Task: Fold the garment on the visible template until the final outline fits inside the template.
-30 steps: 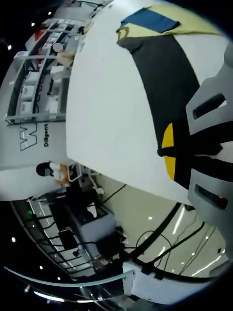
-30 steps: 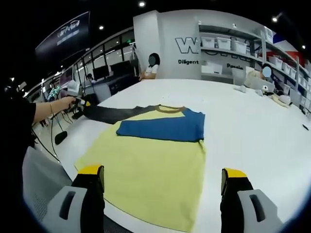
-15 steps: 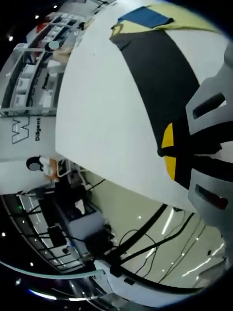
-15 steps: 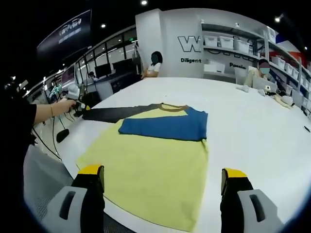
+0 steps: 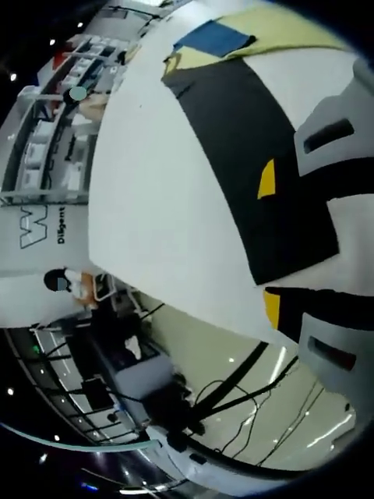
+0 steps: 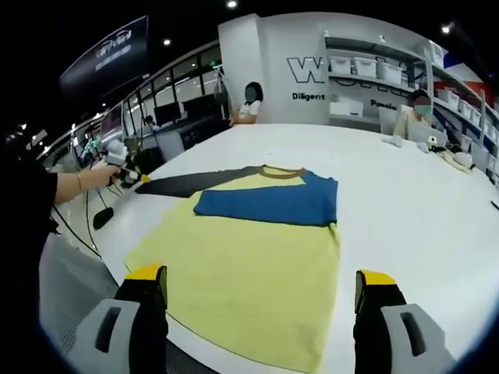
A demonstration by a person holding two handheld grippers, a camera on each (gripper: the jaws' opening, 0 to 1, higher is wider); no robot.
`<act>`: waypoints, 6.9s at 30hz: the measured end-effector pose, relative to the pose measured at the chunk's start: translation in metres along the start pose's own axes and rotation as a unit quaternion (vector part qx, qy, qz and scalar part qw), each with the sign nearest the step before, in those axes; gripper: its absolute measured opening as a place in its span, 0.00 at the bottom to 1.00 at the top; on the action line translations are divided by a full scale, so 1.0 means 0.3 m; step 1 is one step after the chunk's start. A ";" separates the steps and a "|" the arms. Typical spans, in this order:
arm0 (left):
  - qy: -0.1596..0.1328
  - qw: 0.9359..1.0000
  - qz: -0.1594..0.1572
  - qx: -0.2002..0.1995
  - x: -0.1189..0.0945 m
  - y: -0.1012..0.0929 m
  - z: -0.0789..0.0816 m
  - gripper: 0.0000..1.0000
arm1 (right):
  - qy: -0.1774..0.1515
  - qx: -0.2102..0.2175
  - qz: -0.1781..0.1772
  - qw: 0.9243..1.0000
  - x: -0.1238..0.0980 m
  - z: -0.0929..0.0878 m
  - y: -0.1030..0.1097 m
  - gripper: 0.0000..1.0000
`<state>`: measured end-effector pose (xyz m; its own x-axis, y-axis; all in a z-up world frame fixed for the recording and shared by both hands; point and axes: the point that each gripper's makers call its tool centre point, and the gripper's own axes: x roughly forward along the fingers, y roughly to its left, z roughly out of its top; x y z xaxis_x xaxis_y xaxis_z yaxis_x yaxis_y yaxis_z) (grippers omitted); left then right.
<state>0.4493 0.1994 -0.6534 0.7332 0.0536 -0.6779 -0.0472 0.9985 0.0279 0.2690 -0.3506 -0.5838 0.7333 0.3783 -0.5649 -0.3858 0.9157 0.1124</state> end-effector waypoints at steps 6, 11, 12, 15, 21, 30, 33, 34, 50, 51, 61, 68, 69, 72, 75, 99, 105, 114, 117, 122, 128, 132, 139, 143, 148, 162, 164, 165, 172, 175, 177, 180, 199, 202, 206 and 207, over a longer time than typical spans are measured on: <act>0.009 1.000 0.003 -0.011 -0.028 -0.003 -0.085 0.40 | 0.004 0.000 0.001 1.000 0.004 -0.011 0.003 0.99; 0.005 0.999 0.020 -0.029 -0.028 0.023 -0.106 0.32 | 0.004 0.001 -0.001 1.000 0.005 -0.011 0.001 0.99; 0.005 0.999 0.017 -0.030 -0.033 0.015 -0.108 0.32 | 0.004 0.000 0.000 1.000 0.006 -0.011 0.003 0.99; 0.008 1.000 0.015 -0.019 -0.039 -0.003 -0.113 0.28 | 0.005 -0.001 0.001 1.000 0.008 -0.012 0.007 0.99; -0.007 1.000 0.021 -0.004 -0.057 -0.017 -0.113 0.22 | 0.006 -0.002 0.005 1.000 0.008 -0.015 0.016 0.99; 0.001 1.000 0.031 -0.001 -0.068 -0.003 -0.121 0.03 | 0.003 0.000 0.003 1.000 0.000 -0.012 0.015 0.99; -0.002 0.999 0.033 0.015 -0.067 -0.004 -0.117 0.01 | 0.001 0.000 0.003 1.000 -0.001 -0.007 0.014 0.99; -0.001 0.999 0.034 0.016 -0.067 -0.004 -0.117 0.01 | 0.002 -0.001 0.003 1.000 -0.003 -0.007 0.015 0.99; -0.017 0.998 -0.017 0.063 -0.069 -0.120 -0.005 0.00 | 0.003 -0.006 0.010 1.000 0.000 -0.009 0.019 0.99; -0.017 0.997 -0.018 0.070 -0.069 -0.128 0.001 0.00 | 0.004 -0.008 0.011 1.000 0.002 -0.009 0.022 0.99; -0.037 0.993 -0.060 0.090 -0.088 -0.267 0.085 0.00 | 0.003 -0.005 0.015 1.000 0.005 -0.005 0.022 0.99; -0.057 0.990 -0.088 0.096 -0.098 -0.369 0.148 0.00 | -0.001 0.003 0.016 1.000 0.002 0.000 0.027 0.99; -0.060 0.989 -0.092 0.096 -0.099 -0.382 0.157 0.00 | 0.000 0.007 0.014 1.000 0.002 -0.002 0.027 0.99; -0.067 0.988 -0.107 0.093 -0.103 -0.437 0.176 0.00 | -0.002 0.010 0.011 1.000 0.008 -0.003 0.023 0.99; -0.069 0.986 -0.116 0.093 -0.104 -0.479 0.185 0.00 | 0.000 0.009 0.016 1.000 0.010 -0.009 0.031 0.99; -0.097 0.965 -0.222 0.097 -0.148 -0.888 0.258 0.00 | 0.028 0.008 0.033 0.999 0.017 -0.042 0.062 0.98; -0.106 0.958 -0.245 0.100 -0.160 -0.992 0.278 0.00 | 0.032 0.006 0.036 0.999 0.012 -0.043 0.063 0.97; -0.118 0.941 -0.286 0.134 -0.194 -1.175 0.294 0.00 | 0.040 -0.001 0.031 0.999 0.003 -0.054 0.054 0.96; -0.120 0.938 -0.296 0.139 -0.203 -1.217 0.293 0.00 | 0.041 0.003 0.029 0.999 -0.002 -0.061 0.049 0.96; -0.121 0.932 -0.307 0.151 -0.216 -1.268 0.291 0.00 | 0.041 0.008 0.028 0.999 -0.010 -0.067 0.043 0.96; -0.121 0.926 -0.322 0.153 -0.233 -1.336 0.297 0.00 | 0.043 0.010 0.028 0.999 -0.013 -0.071 0.044 0.96; -0.124 0.922 -0.332 0.157 -0.252 -1.382 0.300 0.00 | 0.046 0.009 0.029 0.998 -0.016 -0.075 0.043 0.96; -0.133 0.911 -0.352 0.166 -0.286 -1.462 0.312 0.00 | 0.049 0.009 0.025 0.998 -0.022 -0.084 0.037 0.95; -0.133 0.906 -0.358 0.183 -0.295 -1.496 0.309 0.00 | 0.053 0.010 0.024 0.998 -0.027 -0.092 0.035 0.95; -0.133 0.900 -0.372 0.186 -0.315 -1.543 0.300 0.00 | 0.053 0.013 0.021 0.998 -0.030 -0.092 0.029 0.95; -0.125 0.869 -0.418 0.232 -0.373 -1.702 0.174 0.00 | 0.058 0.018 0.020 0.998 -0.036 -0.109 0.032 0.95; -0.124 0.866 -0.421 0.239 -0.376 -1.721 0.154 0.00 | 0.058 0.018 0.019 0.998 -0.037 -0.111 0.031 0.96; -0.122 0.865 -0.422 0.241 -0.374 -1.726 0.146 0.00 | 0.058 0.018 0.019 0.998 -0.038 -0.112 0.029 0.96; -0.104 0.866 -0.424 0.246 -0.336 -1.757 0.085 0.00 | 0.061 0.021 0.019 0.998 -0.037 -0.123 0.028 0.96; -0.093 0.869 -0.420 0.246 -0.311 -1.775 0.056 0.00 | 0.064 0.021 0.019 0.998 -0.033 -0.129 0.028 0.96; -0.091 0.870 -0.417 0.247 -0.296 -1.783 0.044 0.00 | 0.063 0.021 0.021 0.998 -0.032 -0.128 0.032 0.95; -0.081 0.873 -0.415 0.242 -0.270 -1.801 0.020 0.00 | 0.061 0.023 0.021 0.998 -0.032 -0.126 0.035 0.96; -0.100 0.887 -0.398 0.212 -0.242 -1.788 0.053 0.70 | 0.059 0.035 0.018 0.997 -0.029 -0.138 0.025 0.97; -0.113 0.889 -0.386 0.219 -0.234 -1.760 0.079 0.80 | 0.054 0.040 0.019 0.998 -0.023 -0.130 0.030 0.99; -0.117 0.892 -0.391 0.194 -0.245 -1.734 0.112 0.92 | 0.048 0.046 0.019 0.998 -0.022 -0.122 0.025 0.99; -0.118 0.893 -0.390 0.192 -0.246 -1.728 0.116 0.97 | 0.046 0.048 0.019 0.998 -0.023 -0.120 0.025 0.99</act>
<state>0.4433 -0.3218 -0.5922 0.5657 -0.7043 -0.4289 0.7434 0.6606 -0.1042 0.2410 -0.3512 -0.6085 0.6632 0.4033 -0.6305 -0.3539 0.9112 0.2106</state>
